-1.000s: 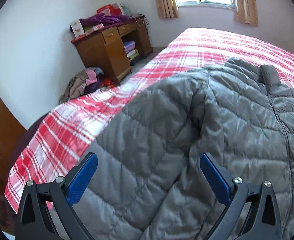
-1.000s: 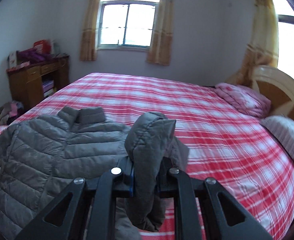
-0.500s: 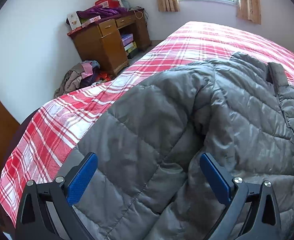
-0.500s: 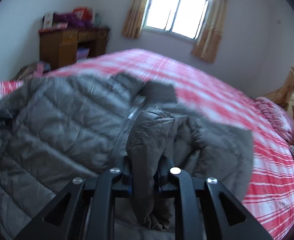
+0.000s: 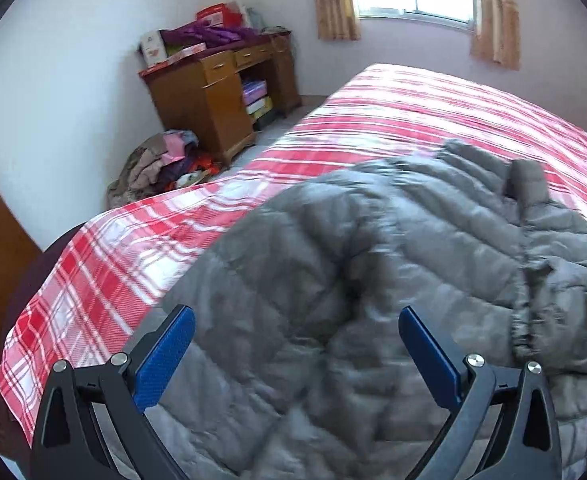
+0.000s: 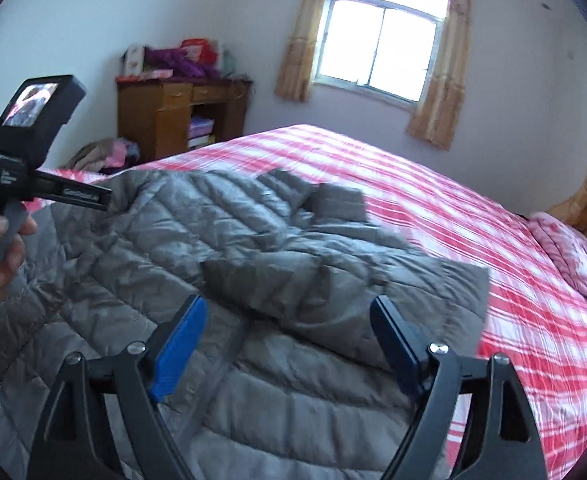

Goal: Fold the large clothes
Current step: 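Fold the held sleeve across the jacket front and release it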

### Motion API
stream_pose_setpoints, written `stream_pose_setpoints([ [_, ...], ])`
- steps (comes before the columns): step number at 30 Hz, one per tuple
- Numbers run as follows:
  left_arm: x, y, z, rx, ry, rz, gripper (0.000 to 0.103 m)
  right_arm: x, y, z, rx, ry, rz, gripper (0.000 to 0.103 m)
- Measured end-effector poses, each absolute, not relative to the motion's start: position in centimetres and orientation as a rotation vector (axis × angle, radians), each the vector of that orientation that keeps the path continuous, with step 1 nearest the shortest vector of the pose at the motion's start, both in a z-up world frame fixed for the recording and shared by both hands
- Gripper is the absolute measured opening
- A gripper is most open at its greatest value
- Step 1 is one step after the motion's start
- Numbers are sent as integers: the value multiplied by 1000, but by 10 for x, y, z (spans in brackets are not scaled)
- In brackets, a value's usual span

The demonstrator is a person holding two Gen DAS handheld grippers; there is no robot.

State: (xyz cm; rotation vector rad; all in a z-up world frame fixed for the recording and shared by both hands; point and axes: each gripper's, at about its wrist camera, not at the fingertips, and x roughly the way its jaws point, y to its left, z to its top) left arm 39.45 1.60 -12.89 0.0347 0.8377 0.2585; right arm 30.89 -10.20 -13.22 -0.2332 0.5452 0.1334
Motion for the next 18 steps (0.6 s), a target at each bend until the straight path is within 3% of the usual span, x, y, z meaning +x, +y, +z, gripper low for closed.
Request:
stream_pose_setpoints([
  [2, 397, -4, -127, 48, 839, 236, 102, 316, -118, -139, -225, 571, 64, 74],
  [13, 433, -129, -168, 168, 904, 15, 99, 360, -180, -199, -208, 738, -210, 73],
  [14, 435, -134, -172, 162, 906, -6, 95, 362, -181, -203, -198, 746, -208, 75],
  [18, 438, -146, -183, 138, 941, -92, 41, 360, -185, -208, -181, 761, -221, 80],
])
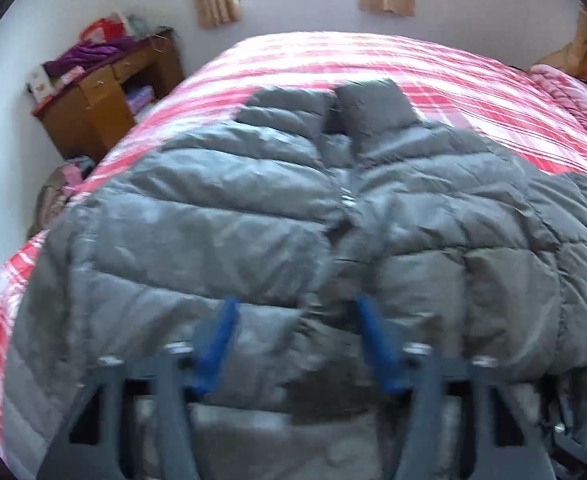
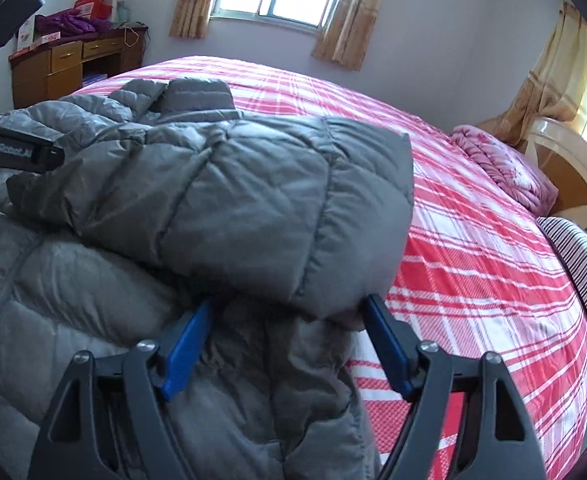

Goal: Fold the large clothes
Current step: 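Fold the held sleeve across the jacket front and release it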

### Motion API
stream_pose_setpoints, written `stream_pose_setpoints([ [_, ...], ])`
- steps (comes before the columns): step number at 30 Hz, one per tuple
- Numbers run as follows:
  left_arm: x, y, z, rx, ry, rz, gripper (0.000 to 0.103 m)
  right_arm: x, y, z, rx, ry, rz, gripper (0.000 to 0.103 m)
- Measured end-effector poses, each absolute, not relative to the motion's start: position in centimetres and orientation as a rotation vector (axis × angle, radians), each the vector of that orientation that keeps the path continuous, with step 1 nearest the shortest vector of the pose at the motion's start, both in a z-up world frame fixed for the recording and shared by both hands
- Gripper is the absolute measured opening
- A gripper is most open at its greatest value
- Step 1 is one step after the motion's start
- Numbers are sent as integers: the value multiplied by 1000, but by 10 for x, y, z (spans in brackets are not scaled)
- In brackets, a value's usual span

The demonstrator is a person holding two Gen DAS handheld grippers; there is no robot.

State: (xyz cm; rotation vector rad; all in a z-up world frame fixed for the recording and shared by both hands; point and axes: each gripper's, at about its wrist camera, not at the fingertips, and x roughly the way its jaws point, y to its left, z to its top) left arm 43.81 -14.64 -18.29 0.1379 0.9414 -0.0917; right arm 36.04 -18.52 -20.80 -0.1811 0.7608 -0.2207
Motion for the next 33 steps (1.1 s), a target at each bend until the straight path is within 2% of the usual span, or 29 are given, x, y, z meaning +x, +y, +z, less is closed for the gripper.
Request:
stream_pose_setpoints([
  [1, 438, -150, -184, 132, 946, -116, 26, 360, -185, -208, -179, 761, -222, 81],
  [7, 428, -148, -172, 137, 905, -133, 6, 362, -195, -214, -140, 774, -224, 84],
  [18, 414, -84, -156, 171, 835, -23, 3, 357, -191, -215, -160, 757, -235, 87],
  [22, 410, -68, -163, 198, 832, 47, 6, 359, -191, -216, -156, 764, -227, 89],
  [24, 415, -62, -167, 178, 889, 49, 12, 363, -195, -216, -122, 797, -186, 88],
  [26, 414, -60, -160, 186, 890, 71, 27, 363, -206, -211, -42, 833, -116, 86],
  [27, 411, -58, -153, 189, 860, 83, 41, 359, -212, -205, 0, 841, -106, 81],
  [28, 406, -56, -143, 192, 819, 97, 60, 354, -218, -196, 26, 838, -108, 78],
  [29, 403, -54, -133, 194, 772, 118, 69, 350, -221, -187, 32, 830, -108, 71],
  [30, 399, -52, -125, 188, 733, 135, 83, 345, -224, -173, 28, 811, -105, 68],
  [33, 397, -52, -103, 129, 659, 134, 84, 345, -235, -141, 53, 763, -105, 68],
])
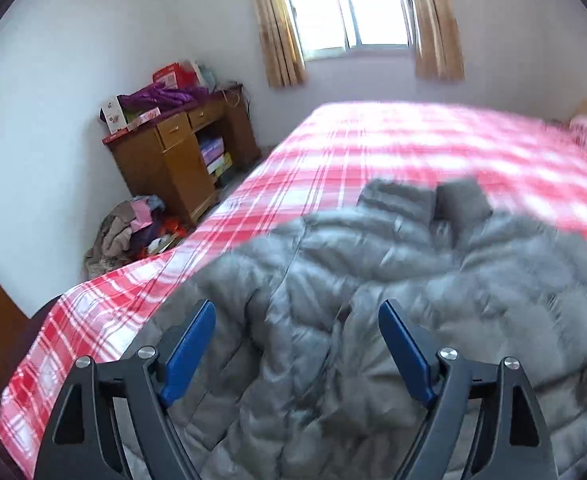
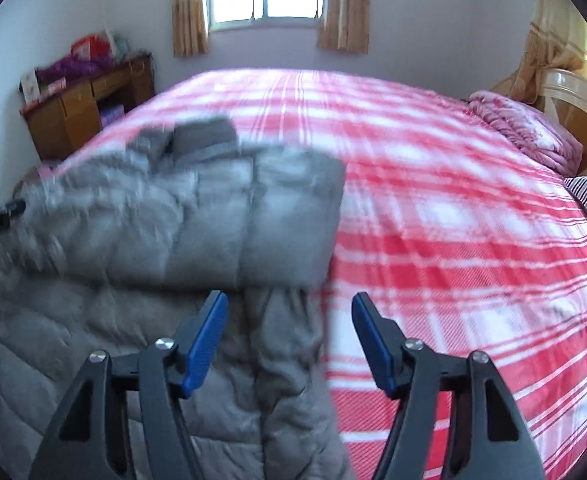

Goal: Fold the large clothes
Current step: 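Fold the held sleeve across the jacket front and release it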

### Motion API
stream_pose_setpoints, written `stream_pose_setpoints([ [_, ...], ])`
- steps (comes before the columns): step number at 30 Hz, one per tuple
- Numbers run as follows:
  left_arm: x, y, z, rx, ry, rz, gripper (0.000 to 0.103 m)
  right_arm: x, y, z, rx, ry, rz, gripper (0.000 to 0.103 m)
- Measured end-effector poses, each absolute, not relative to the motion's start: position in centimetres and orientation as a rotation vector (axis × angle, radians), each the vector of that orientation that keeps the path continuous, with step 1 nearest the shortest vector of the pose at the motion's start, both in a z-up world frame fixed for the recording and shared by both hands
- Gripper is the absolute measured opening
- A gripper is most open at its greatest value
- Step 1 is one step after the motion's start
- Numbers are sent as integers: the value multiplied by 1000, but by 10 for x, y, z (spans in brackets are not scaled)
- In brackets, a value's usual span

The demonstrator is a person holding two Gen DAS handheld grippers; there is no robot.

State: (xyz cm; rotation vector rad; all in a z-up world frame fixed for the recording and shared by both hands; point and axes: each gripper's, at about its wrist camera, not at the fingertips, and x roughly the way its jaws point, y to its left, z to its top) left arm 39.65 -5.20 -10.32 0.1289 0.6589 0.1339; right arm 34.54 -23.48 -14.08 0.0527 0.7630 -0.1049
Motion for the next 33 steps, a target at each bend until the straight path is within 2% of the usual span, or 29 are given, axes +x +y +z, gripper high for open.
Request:
stream_pose_setpoints([
  [4, 412, -73, -112, 86, 692, 127, 84, 377, -247, -129, 88, 697, -135, 68],
  [10, 442, -110, -169, 174, 772, 148, 84, 429, -231, -154, 57, 651, -106, 68],
  [14, 459, -111, -204, 199, 825, 167, 84, 446, -221, -179, 30, 689, -55, 68],
  [18, 460, -109, -213, 199, 819, 157, 85, 452, -222, -199, 39, 743, -56, 68],
  [33, 469, -110, -225, 207, 840, 195, 95, 466, -214, -215, -27, 852, -92, 71],
])
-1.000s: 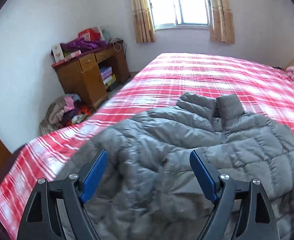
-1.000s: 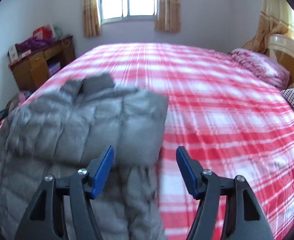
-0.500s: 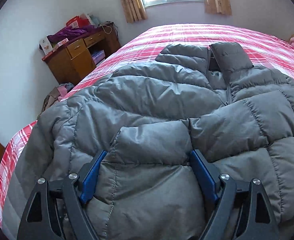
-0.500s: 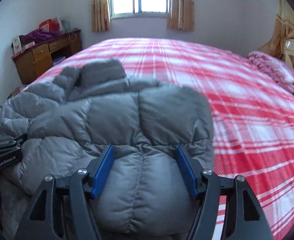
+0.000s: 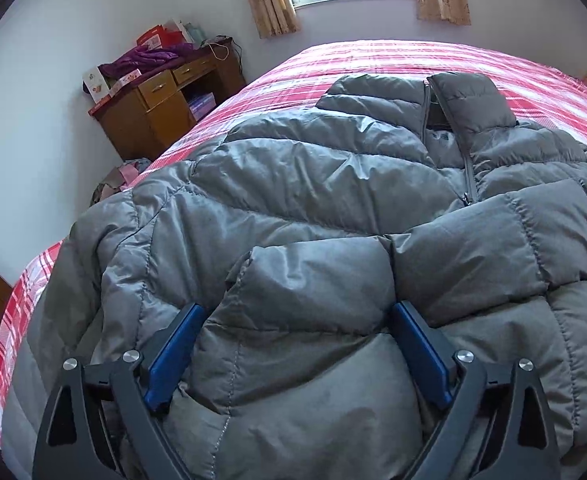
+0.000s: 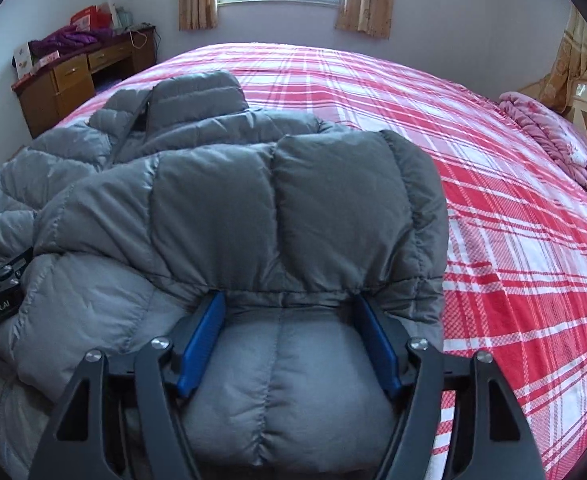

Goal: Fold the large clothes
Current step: 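Fold the held sleeve across the jacket front and release it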

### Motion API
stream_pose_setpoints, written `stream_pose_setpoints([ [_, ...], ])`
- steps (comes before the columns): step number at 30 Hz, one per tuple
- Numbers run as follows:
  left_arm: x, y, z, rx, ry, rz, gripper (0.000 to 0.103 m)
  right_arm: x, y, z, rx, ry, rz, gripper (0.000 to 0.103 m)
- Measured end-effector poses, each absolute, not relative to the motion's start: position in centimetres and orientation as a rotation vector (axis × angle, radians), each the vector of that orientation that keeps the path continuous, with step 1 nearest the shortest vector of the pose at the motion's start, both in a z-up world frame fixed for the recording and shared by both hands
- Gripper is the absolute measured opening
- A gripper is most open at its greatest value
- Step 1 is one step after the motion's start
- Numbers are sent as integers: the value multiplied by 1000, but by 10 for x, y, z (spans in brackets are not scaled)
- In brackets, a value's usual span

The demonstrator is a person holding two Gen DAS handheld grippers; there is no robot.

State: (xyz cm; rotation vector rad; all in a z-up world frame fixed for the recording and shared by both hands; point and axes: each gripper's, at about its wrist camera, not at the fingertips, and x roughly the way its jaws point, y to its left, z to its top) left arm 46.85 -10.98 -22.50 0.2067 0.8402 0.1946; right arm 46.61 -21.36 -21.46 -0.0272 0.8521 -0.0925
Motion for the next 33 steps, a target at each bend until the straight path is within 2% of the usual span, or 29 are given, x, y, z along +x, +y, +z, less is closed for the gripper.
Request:
stream_pose_setpoints([
  [31, 463, -116, -224, 255, 825, 230, 98, 469, -204, -215, -88, 872, -138, 75],
  [33, 464, -113, -219, 267, 842, 200, 98, 470, -205, -216, -93, 875, -143, 77],
])
